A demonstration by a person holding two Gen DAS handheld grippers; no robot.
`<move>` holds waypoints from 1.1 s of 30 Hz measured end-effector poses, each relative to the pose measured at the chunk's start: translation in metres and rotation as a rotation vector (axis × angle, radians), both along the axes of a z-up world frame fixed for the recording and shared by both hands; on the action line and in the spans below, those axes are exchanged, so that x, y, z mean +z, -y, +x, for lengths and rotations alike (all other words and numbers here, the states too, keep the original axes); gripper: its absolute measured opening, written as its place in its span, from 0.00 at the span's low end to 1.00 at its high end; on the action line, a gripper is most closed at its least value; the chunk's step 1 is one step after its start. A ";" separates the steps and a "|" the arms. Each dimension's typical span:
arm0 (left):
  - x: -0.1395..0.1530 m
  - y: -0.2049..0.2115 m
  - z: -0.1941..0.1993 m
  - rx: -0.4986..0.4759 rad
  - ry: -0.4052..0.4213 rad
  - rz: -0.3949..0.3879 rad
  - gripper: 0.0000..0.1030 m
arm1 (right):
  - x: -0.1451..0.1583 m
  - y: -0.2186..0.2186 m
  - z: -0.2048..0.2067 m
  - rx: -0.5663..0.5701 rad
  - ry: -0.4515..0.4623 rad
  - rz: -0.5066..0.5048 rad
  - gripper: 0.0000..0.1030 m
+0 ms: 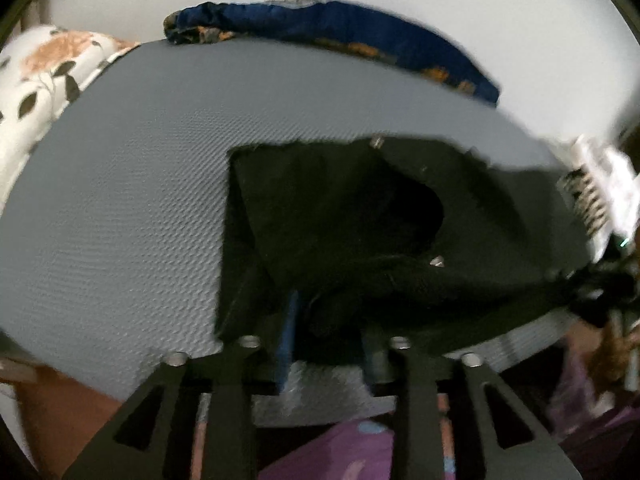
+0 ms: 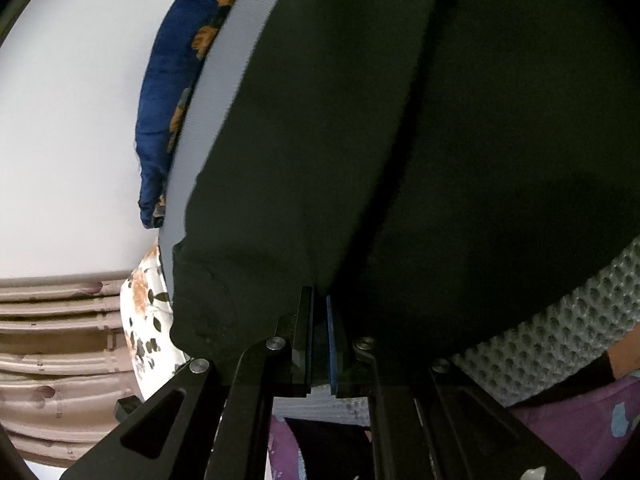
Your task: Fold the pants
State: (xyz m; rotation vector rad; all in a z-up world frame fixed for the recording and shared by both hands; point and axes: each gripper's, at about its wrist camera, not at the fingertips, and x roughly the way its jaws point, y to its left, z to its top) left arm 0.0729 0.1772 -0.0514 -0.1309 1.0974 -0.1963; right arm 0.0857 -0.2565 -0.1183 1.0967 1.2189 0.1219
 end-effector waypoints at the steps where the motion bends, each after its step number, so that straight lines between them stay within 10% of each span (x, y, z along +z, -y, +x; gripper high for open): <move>1: -0.002 -0.001 -0.002 0.018 -0.015 0.032 0.47 | -0.001 0.001 0.000 0.003 0.005 -0.004 0.06; 9: 0.051 -0.010 -0.022 0.156 0.103 0.103 0.53 | -0.005 0.030 -0.003 -0.089 0.099 0.149 0.26; 17: 0.087 0.132 0.022 -0.284 0.185 -0.091 0.67 | -0.003 0.112 0.011 -0.288 0.236 0.179 0.51; 23: 0.068 0.258 0.041 -0.562 0.156 -0.159 0.67 | -0.007 0.164 0.030 -0.397 0.253 0.183 0.51; 33: 0.011 0.341 0.042 -0.678 -0.026 -0.220 0.67 | 0.000 0.218 0.062 -0.392 0.265 0.103 0.56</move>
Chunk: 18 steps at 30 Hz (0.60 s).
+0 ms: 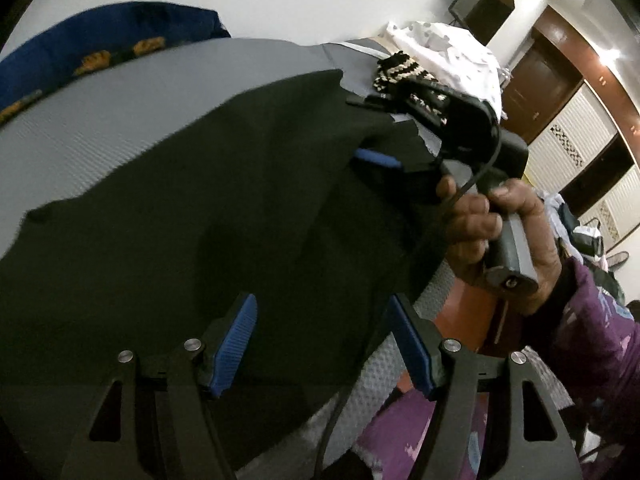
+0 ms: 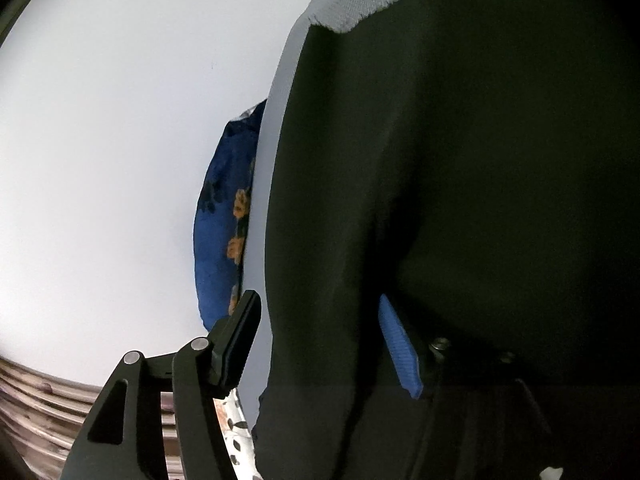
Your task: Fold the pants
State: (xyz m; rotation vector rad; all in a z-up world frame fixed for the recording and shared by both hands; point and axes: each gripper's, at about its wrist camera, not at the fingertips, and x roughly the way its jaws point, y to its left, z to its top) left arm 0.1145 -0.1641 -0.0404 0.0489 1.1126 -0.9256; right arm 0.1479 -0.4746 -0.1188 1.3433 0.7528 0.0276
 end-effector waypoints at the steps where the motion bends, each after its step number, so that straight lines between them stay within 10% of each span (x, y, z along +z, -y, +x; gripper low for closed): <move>1: -0.004 0.003 0.002 0.004 -0.004 0.006 0.67 | 0.000 0.002 0.003 0.009 0.004 -0.002 0.56; 5: -0.015 0.011 -0.002 0.016 0.008 0.024 0.67 | 0.000 0.005 0.017 0.077 0.020 -0.019 0.11; 18: -0.024 0.054 0.006 0.056 0.156 0.178 0.66 | 0.040 0.008 0.008 0.077 0.021 0.035 0.08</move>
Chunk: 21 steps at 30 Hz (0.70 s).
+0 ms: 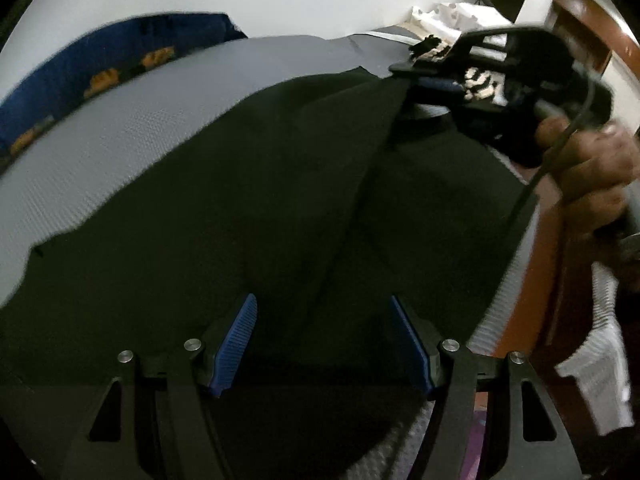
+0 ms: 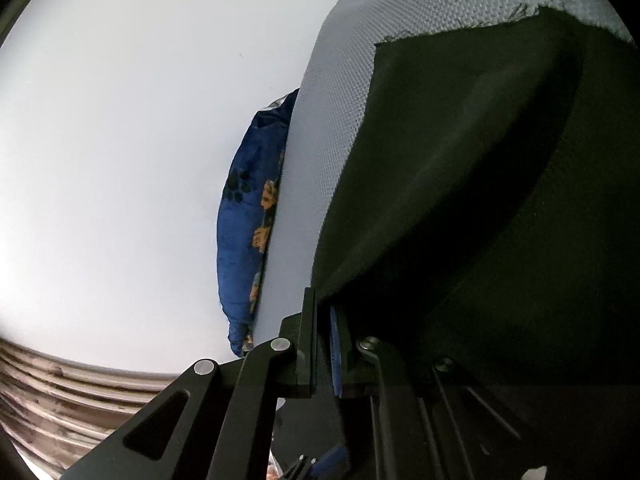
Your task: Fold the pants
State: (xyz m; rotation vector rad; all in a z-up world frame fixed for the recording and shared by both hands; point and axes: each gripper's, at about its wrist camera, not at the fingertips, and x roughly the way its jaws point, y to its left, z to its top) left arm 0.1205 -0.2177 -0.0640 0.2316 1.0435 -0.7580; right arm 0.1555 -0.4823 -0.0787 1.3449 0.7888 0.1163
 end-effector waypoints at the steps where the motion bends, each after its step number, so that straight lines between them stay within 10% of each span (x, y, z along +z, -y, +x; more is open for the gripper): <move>1: 0.000 0.002 -0.001 0.003 0.025 0.020 0.66 | 0.005 0.001 -0.002 0.001 -0.002 -0.003 0.08; 6: -0.001 -0.002 -0.001 0.043 0.083 0.066 0.17 | 0.012 0.001 0.001 0.002 -0.018 -0.014 0.08; 21: 0.038 -0.035 -0.026 0.025 0.080 -0.047 0.11 | -0.052 0.018 -0.055 -0.115 -0.048 0.106 0.13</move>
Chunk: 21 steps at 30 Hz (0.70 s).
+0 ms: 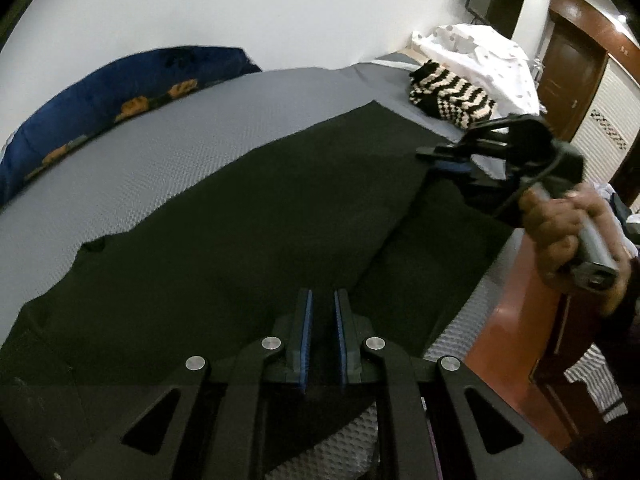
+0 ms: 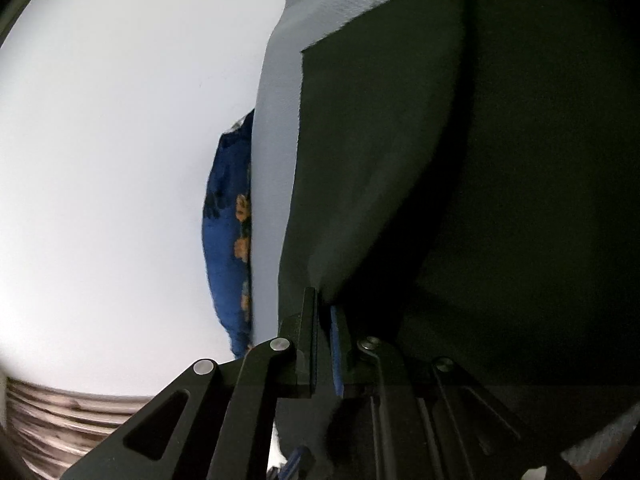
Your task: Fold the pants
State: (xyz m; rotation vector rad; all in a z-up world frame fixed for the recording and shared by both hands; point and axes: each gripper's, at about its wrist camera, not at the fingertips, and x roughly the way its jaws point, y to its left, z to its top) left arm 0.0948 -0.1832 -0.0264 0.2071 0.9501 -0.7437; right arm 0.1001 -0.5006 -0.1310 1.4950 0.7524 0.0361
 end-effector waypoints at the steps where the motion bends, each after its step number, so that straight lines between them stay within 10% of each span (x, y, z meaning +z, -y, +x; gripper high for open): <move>1: 0.002 0.000 -0.002 -0.002 0.002 -0.002 0.11 | -0.002 0.004 -0.001 -0.021 0.010 0.010 0.19; 5: 0.006 0.001 -0.002 -0.004 0.000 -0.006 0.11 | -0.010 0.018 0.005 -0.086 0.021 0.035 0.33; 9: -0.002 0.006 -0.002 -0.035 -0.059 -0.013 0.13 | -0.006 0.025 0.013 -0.070 0.034 0.005 0.21; 10: -0.004 0.009 -0.003 -0.043 -0.062 -0.009 0.18 | -0.002 0.023 0.014 -0.056 0.032 -0.011 0.08; 15: -0.010 0.021 -0.005 -0.035 -0.070 -0.038 0.72 | 0.020 0.018 0.019 -0.037 0.030 -0.035 0.07; 21: -0.012 0.030 0.002 -0.017 -0.108 -0.060 0.76 | 0.049 0.013 0.036 -0.020 0.026 -0.034 0.07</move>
